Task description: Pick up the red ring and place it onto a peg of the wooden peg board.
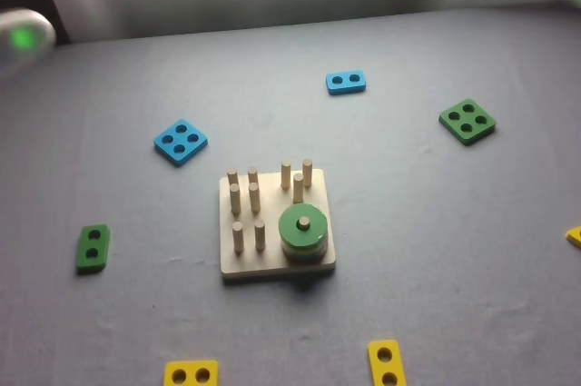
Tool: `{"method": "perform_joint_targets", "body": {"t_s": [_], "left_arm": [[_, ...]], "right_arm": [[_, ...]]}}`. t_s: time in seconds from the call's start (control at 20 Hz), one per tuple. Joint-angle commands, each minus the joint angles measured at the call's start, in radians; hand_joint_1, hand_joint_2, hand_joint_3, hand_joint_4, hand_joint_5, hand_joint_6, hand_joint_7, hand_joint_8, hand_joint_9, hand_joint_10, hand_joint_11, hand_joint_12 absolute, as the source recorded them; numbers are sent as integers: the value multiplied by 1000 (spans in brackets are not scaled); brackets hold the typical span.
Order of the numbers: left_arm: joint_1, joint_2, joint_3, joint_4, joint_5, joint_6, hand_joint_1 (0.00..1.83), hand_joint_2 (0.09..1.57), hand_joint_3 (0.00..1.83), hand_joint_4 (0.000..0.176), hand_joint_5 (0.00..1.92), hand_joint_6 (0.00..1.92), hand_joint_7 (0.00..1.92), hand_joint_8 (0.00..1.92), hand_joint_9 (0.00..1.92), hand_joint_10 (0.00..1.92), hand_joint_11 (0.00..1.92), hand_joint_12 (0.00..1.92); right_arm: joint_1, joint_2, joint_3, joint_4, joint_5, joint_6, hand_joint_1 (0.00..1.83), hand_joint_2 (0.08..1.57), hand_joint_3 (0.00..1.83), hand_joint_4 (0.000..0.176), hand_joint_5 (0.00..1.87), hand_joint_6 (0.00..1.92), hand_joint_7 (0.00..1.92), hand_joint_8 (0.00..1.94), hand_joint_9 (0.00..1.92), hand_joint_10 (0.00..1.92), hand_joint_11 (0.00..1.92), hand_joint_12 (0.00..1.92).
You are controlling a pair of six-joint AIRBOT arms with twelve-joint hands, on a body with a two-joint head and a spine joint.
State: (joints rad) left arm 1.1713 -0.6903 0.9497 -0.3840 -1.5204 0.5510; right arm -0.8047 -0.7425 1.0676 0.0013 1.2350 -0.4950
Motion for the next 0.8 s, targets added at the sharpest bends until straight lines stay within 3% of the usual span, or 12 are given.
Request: {"method": "perform_joint_targets", "body": {"t_s": [0.0,0.05,0.1,0.25,0.3,0.35,0.4,0.5,0.55,0.65,0.7,0.75], "left_arm": [[4,12,-6,-8,-170,-5,421,1104,23,154,0,0,0,0,0,0,0,0],[14,22,-14,-11,-192,-5,508,1089,11,159,39,14,6,2,0,0,0,0],[28,33,-23,-15,-219,-5,439,1120,19,112,48,12,31,9,10,4,0,0],[34,56,-38,-6,-243,-5,318,1178,14,67,72,3,117,6,100,12,75,54],[28,60,-38,4,-243,-5,247,1238,0,36,47,0,166,6,165,18,2,486],[21,62,-38,12,-243,-2,247,1238,0,36,47,0,166,6,165,18,2,486],[9,65,-40,25,-243,4,135,1259,2,62,7,2,74,3,67,6,0,277],[-12,78,-48,50,-243,22,77,1288,8,66,61,16,68,4,50,4,0,153],[-17,80,-48,56,-244,22,61,1309,7,56,125,24,96,6,68,7,0,153],[-39,83,-49,77,-244,30,1,1350,0,78,67,5,16,6,79,4,0,410],[-45,83,-48,82,-244,31,0,1358,2,86,88,12,6,3,83,4,0,457],[-45,83,-48,82,-244,31,0,1360,2,88,93,14,4,2,83,4,0,466]], "right_arm": [[-4,16,-8,51,179,-3,307,1255,93,97,0,0,0,0,0,0,0,0],[-21,26,-14,69,216,-4,412,1287,85,46,0,0,0,0,0,0,0,0],[-42,37,-20,93,260,-6,398,1217,27,69,0,0,0,0,0,0,0,0],[-95,61,-36,146,361,-12,98,1373,28,72,0,0,0,0,0,0,0,0],[-132,73,-44,177,416,-13,163,1363,9,68,128,53,55,15,35,12,0,0],[-149,81,-49,189,441,-15,163,1363,9,68,128,53,55,15,35,12,0,0],[-161,94,-59,195,463,-23,430,1277,16,102,47,1064,84,0,118,0,45,401],[-164,118,-77,184,483,-40,434,1251,9,69,143,1204,87,0,106,0,8,565],[-163,122,-78,179,489,-40,344,1279,16,28,295,966,240,28,279,60,146,1115],[-158,132,-82,167,498,-47,36,1353,24,49,234,951,425,40,477,88,110,1104],[-158,134,-81,166,498,-48,159,1331,7,3,443,1036,555,54,547,89,119,1161],[-158,134,-81,166,498,-48,139,1333,5,13,337,977,482,13,505,54,75,1187]]}}
